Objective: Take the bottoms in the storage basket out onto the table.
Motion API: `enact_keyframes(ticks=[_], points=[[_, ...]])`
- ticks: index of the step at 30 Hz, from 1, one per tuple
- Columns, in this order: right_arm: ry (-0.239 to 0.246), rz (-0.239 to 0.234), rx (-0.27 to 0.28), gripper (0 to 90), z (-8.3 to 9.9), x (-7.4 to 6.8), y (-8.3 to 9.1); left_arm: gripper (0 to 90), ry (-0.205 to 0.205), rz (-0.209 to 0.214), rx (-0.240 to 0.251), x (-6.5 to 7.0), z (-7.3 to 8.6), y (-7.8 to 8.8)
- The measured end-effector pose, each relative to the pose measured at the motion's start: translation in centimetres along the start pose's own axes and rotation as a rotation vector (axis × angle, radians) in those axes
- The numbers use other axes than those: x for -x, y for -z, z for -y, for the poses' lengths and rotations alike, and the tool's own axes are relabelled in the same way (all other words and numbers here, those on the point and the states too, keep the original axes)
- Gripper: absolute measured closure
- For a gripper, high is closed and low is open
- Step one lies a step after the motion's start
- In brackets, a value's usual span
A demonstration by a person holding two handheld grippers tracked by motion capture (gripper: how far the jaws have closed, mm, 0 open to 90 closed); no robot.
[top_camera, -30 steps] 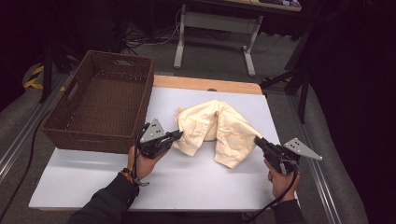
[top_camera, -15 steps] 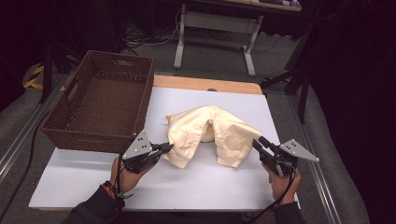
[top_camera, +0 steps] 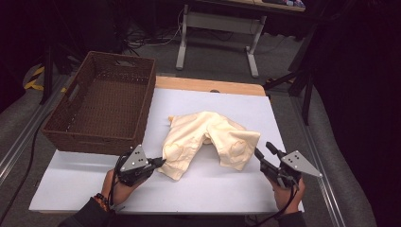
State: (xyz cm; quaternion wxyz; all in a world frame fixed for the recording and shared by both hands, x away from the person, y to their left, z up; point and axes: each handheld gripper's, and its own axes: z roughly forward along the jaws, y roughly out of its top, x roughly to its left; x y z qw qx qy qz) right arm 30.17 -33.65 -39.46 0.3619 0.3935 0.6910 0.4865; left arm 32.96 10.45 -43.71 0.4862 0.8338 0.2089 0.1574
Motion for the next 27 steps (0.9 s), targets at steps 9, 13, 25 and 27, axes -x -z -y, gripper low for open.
enact_keyframes(ticks=[9,13,25,27], points=[[0.033,-0.117,-0.177,38.4,2.9,-2.3,-1.8,87.2,-0.02,-0.011,-0.065,-0.2,0.9,-1.0],[-0.034,-0.119,-0.243,34.2,3.7,-1.5,-2.8,86.4,-0.028,-0.021,-0.09,-0.3,1.1,-1.3],[-0.037,-0.131,-0.407,50.5,4.6,-1.3,-5.0,70.5,-0.069,-0.013,0.062,1.0,-0.8,1.2],[-0.038,-0.141,-0.434,53.3,4.6,-1.4,-5.3,66.0,-0.1,-0.004,0.029,1.5,-0.9,0.7]])
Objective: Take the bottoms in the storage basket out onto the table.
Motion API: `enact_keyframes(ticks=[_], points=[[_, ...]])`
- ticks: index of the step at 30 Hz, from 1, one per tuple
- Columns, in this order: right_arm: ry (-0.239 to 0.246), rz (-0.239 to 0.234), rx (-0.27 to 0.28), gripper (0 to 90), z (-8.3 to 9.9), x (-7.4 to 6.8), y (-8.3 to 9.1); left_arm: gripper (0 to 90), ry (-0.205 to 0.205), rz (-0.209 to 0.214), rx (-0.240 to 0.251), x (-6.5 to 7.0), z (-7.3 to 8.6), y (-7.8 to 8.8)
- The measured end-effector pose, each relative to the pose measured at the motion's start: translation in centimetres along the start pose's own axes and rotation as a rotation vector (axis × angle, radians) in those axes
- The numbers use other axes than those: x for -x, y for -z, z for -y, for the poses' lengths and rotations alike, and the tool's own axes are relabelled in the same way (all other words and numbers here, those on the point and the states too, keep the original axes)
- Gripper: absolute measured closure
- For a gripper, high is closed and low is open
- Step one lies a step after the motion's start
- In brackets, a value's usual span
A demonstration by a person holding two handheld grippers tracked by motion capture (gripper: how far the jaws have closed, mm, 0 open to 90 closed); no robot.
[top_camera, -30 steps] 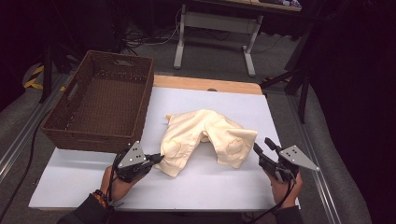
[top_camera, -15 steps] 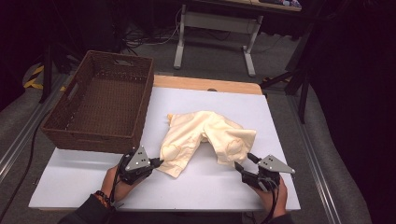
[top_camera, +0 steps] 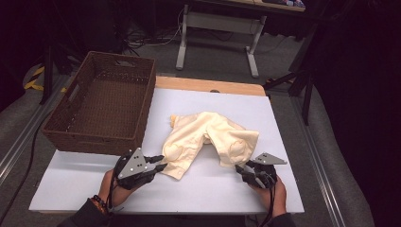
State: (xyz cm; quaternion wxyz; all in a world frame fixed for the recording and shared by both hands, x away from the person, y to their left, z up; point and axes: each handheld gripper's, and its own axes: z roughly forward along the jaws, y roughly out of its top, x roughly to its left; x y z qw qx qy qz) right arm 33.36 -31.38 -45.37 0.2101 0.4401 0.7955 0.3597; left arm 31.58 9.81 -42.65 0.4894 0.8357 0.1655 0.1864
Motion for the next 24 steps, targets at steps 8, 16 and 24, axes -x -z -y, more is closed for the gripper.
enact_keyframes(ticks=[8,16,24], points=[[0.0,-0.001,-0.027,67.8,-0.1,0.1,-0.3,57.9,0.02,0.071,-0.095,0.3,0.8,-2.6],[0.035,-0.031,-0.016,83.2,-0.1,0.0,-0.1,59.1,-0.003,0.113,-0.224,0.1,1.5,-4.7],[0.046,-0.11,0.029,83.4,0.5,0.2,2.4,71.5,-0.013,0.097,-0.254,0.2,1.2,-5.5]])
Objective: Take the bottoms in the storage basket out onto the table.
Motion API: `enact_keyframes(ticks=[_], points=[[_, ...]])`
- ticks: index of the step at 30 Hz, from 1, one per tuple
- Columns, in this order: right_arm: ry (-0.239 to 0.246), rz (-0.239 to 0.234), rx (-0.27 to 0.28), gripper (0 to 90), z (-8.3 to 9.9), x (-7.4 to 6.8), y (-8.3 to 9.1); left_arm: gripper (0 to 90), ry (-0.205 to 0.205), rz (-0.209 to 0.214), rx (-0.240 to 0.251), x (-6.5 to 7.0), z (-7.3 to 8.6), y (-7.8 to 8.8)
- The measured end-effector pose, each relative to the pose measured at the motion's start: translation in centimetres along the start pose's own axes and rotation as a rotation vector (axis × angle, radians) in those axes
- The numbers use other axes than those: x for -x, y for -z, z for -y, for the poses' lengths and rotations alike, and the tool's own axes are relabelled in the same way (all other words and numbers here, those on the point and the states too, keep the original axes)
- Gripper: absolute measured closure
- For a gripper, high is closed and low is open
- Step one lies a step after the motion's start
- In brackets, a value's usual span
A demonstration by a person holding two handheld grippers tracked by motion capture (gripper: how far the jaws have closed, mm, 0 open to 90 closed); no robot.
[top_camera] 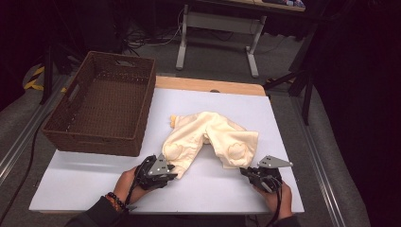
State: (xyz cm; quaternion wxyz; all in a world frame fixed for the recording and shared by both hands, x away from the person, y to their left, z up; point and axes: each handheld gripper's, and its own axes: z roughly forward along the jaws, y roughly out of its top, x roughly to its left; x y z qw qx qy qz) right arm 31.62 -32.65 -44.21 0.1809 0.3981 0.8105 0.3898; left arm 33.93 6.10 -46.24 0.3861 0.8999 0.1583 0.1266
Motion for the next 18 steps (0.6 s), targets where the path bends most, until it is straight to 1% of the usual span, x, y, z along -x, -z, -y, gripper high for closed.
enact_keyframes(ticks=[1,2,3,5,6,8,9,11,12,13,14,16,17,18], points=[[0.006,0.004,0.012,83.4,0.0,-0.1,0.5,73.8,0.004,0.005,-0.013,0.1,0.0,0.0],[0.014,0.005,0.023,83.4,0.0,-0.2,0.9,75.1,-0.022,-0.002,-0.018,0.0,-0.1,-0.1],[0.023,0.001,0.039,83.4,0.1,-0.3,1.4,77.1,-0.025,0.0,-0.026,0.1,-0.1,-0.1],[0.031,0.001,0.071,83.2,0.3,-0.4,2.4,79.0,-0.012,0.0,-0.024,0.1,-0.2,-0.2],[0.042,-0.002,0.094,83.1,0.5,-0.5,2.9,80.4,-0.021,-0.002,-0.022,-0.1,-0.2,-0.2],[0.073,-0.007,0.143,83.0,0.7,-0.7,3.9,83.2,-0.014,0.001,-0.015,-0.2,-0.2,-0.2],[0.087,-0.014,0.175,82.6,0.8,-0.7,4.4,83.7,-0.023,-0.001,-0.018,-0.2,-0.2,-0.1],[0.096,-0.009,0.221,81.7,0.8,-0.8,5.1,84.3,-0.023,0.005,-0.022,0.0,-0.3,0.0],[0.094,-0.005,0.23,80.9,0.8,-0.9,5.3,84.4,-0.021,0.009,-0.011,0.1,-0.3,0.1],[0.092,0.004,0.241,80.6,0.8,-0.9,5.5,84.6,-0.039,0.015,0.003,0.0,-0.4,0.3],[0.095,0.007,0.253,79.8,0.7,-0.9,5.6,84.6,-0.043,0.024,0.01,0.1,-0.4,0.4],[0.099,0.022,0.27,76.2,0.7,-0.9,5.7,84.6,-0.053,0.027,0.013,0.3,-0.5,0.7],[0.097,0.028,0.278,75.7,0.7,-0.9,5.7,84.7,-0.052,0.025,0.025,0.4,-0.6,0.8],[0.098,0.033,0.286,75.5,0.7,-0.9,5.8,84.7,-0.054,0.032,0.024,0.5,-0.6,0.9]])
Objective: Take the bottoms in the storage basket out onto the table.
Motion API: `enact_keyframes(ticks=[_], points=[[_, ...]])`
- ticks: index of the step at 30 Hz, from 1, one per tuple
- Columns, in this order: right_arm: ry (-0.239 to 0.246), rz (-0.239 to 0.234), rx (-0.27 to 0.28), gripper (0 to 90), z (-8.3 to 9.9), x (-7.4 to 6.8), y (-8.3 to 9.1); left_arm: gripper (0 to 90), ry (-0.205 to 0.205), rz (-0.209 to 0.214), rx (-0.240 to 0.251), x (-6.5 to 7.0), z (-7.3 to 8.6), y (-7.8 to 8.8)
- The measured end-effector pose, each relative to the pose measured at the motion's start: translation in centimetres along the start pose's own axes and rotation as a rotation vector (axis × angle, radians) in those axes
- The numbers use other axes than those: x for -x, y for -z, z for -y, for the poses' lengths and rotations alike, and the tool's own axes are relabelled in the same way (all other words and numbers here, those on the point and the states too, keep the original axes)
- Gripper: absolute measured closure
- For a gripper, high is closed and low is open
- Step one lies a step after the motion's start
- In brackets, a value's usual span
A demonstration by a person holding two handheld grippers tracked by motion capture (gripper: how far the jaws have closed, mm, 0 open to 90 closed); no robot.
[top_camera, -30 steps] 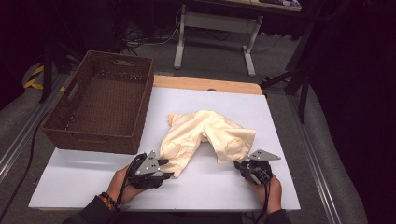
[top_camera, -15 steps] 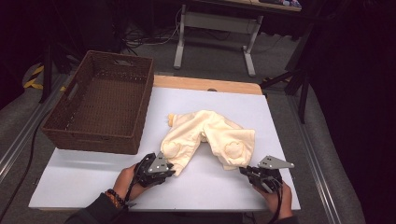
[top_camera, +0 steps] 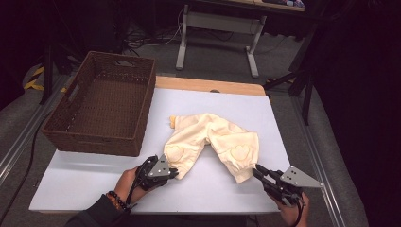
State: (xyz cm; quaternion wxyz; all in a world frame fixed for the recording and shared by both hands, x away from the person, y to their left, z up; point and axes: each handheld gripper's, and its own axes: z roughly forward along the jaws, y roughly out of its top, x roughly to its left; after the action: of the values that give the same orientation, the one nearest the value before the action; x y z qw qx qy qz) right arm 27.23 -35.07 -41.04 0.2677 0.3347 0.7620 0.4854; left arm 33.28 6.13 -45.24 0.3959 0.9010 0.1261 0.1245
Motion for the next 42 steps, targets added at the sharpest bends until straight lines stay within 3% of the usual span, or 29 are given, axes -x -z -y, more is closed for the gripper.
enact_keyframes(ticks=[5,10,23,29,31,33,35,42], points=[[-0.006,0.034,0.057,73.2,-0.3,0.2,0.5,84.6,0.003,0.004,0.009,0.2,0.2,0.5],[-0.02,0.055,0.047,73.5,-0.2,0.2,-0.1,84.6,-0.005,0.015,0.021,0.5,0.1,0.6],[0.0,-0.012,-0.119,80.2,0.3,-0.8,-5.4,84.6,-0.019,0.057,-0.006,1.5,0.3,0.1],[0.007,-0.062,-0.174,61.1,0.4,-2.0,-7.3,84.5,-0.021,0.061,-0.012,2.1,0.3,-0.1],[0.007,-0.079,-0.191,59.6,0.4,-2.3,-7.8,84.5,-0.008,0.066,-0.029,2.3,0.4,-0.1],[0.009,-0.088,-0.204,56.8,0.5,-2.5,-8.4,84.5,-0.014,0.069,-0.016,2.2,0.5,-0.2],[0.014,-0.102,-0.233,57.2,0.6,-2.7,-8.9,84.5,-0.014,0.073,-0.02,2.2,0.5,-0.2],[0.028,-0.079,-0.288,63.9,0.5,-2.7,-9.7,84.3,-0.006,0.074,-0.033,2.3,0.7,-0.3]])
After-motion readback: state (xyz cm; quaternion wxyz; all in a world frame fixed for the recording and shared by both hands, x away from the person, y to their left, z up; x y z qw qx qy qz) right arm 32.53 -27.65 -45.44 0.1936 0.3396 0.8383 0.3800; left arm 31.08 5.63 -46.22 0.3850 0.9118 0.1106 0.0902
